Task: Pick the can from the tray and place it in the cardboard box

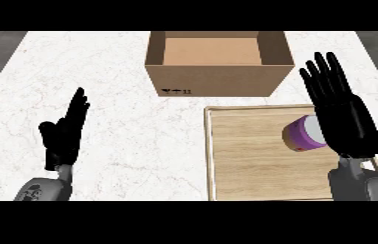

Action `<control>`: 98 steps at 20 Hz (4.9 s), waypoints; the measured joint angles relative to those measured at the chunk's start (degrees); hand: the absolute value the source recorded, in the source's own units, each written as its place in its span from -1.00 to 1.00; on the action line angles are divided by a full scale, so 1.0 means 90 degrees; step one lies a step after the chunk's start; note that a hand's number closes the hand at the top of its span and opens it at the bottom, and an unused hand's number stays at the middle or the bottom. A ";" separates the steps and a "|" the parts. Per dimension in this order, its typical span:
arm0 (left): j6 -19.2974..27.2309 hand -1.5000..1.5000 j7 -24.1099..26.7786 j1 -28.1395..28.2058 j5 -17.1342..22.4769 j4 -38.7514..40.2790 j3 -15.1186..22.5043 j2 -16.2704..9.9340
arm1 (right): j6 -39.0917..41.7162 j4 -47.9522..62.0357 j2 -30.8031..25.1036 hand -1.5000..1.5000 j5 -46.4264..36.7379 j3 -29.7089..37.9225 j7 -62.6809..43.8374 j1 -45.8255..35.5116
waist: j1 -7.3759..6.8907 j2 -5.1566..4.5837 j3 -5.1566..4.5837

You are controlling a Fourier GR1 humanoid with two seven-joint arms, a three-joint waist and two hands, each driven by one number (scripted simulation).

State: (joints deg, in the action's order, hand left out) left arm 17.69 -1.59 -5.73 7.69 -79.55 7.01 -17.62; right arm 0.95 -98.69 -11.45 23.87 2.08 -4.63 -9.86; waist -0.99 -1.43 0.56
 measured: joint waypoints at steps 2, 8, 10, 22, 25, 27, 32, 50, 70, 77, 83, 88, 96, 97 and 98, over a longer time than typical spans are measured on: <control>0.0009 0.00 0.0048 0.0090 -0.0133 0.0065 -0.0086 -0.0114 | 0.0157 0.0071 -0.0137 -1.00 0.0092 0.0130 -0.0075 0.0039 | 0.0040 0.0062 -0.0024; -0.0007 0.00 -0.0049 0.0089 -0.0630 0.0250 -0.0396 -0.1025 | 0.0793 -0.0100 -0.1472 -1.00 -0.0662 0.0314 -0.0193 0.0230 | 0.0104 0.0150 -0.0126; -0.0033 0.00 -0.0086 0.0131 -0.0716 0.0268 -0.0389 -0.1153 | 0.0996 -0.0089 -0.2029 -1.00 -0.1529 0.0114 0.0031 0.0462 | 0.0112 0.0143 -0.0109; -0.0253 0.00 -0.0285 0.0043 -0.0972 0.0374 -0.0528 -0.1360 | 0.1975 0.1627 -0.2353 -1.00 -0.2147 0.0884 0.3609 0.1425 | 0.0108 0.0154 -0.0055; -0.0294 0.00 -0.0254 0.0029 -0.0996 0.0411 -0.0540 -0.1365 | 0.2044 0.1748 -0.2962 -1.00 -0.2802 0.0818 0.3635 0.1274 | 0.0074 0.0145 -0.0060; -0.0299 0.00 -0.0250 0.0002 -0.1034 0.0450 -0.0548 -0.1354 | 0.2192 0.1755 -0.3281 -1.00 -0.3102 0.0705 0.3481 0.1124 | 0.0065 0.0145 -0.0061; -0.0380 0.00 -0.0227 -0.0024 -0.1062 0.0489 -0.0580 -0.1321 | 0.2664 0.1505 -0.3775 -1.00 -0.3688 0.0210 0.2663 0.0644 | 0.0036 0.0148 -0.0068; -0.0688 0.00 -0.0222 -0.0003 -0.1421 0.0457 -0.1019 -0.1035 | 0.4088 0.1729 -0.3110 -1.00 -0.5210 -0.0882 0.0816 -0.0954 | 0.0075 0.0158 -0.0063; -0.1137 0.00 -0.0129 -0.0121 -0.1944 0.0586 -0.1615 -0.0657 | 0.5047 0.0572 -0.1995 -1.00 -0.5519 -0.0354 0.0523 -0.0655 | 0.0111 0.0162 -0.0063; -0.1212 0.00 -0.0214 -0.0157 -0.2080 0.0507 -0.1698 -0.0581 | 0.5356 0.0535 -0.1805 -1.00 -0.5929 -0.0505 -0.0070 -0.0730 | 0.0099 0.0162 -0.0064; -0.1333 0.00 -0.0350 0.0057 -0.2142 0.0107 -0.1757 -0.0504 | 0.4814 0.1015 -0.1475 1.00 -0.6630 -0.0790 0.0042 -0.0746 | 0.0082 0.0159 -0.0061; -0.1393 0.00 -0.0295 -0.0134 -0.2168 0.0366 -0.1819 -0.0489 | 0.3778 0.1083 -0.1327 1.00 -0.7290 -0.0942 0.0408 -0.0744 | 0.0096 0.0152 -0.0060; -0.1304 0.00 -0.0180 0.0030 -0.2218 0.0397 -0.1929 -0.0464 | 0.2207 0.1151 -0.0389 1.00 -0.8256 -0.0487 -0.1440 -0.0443 | 0.0218 0.0246 -0.0118; -0.1285 0.00 -0.0196 0.0027 -0.2222 0.0417 -0.1938 -0.0455 | 0.1993 0.1078 -0.0224 1.00 -0.8415 -0.0409 -0.1861 -0.0380 | 0.0254 0.0257 -0.0126; -0.1290 0.00 -0.0194 0.0053 -0.2226 0.0393 -0.1935 -0.0460 | 0.1786 0.0995 -0.0075 1.00 -0.8625 -0.0381 -0.2278 -0.0311 | 0.0252 0.0268 -0.0131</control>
State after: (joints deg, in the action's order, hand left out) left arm 6.08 -3.34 -5.25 -12.34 -76.01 -10.40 -21.76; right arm 17.02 -89.74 -12.12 -53.75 -1.35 -25.13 -12.66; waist 1.28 0.98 -0.63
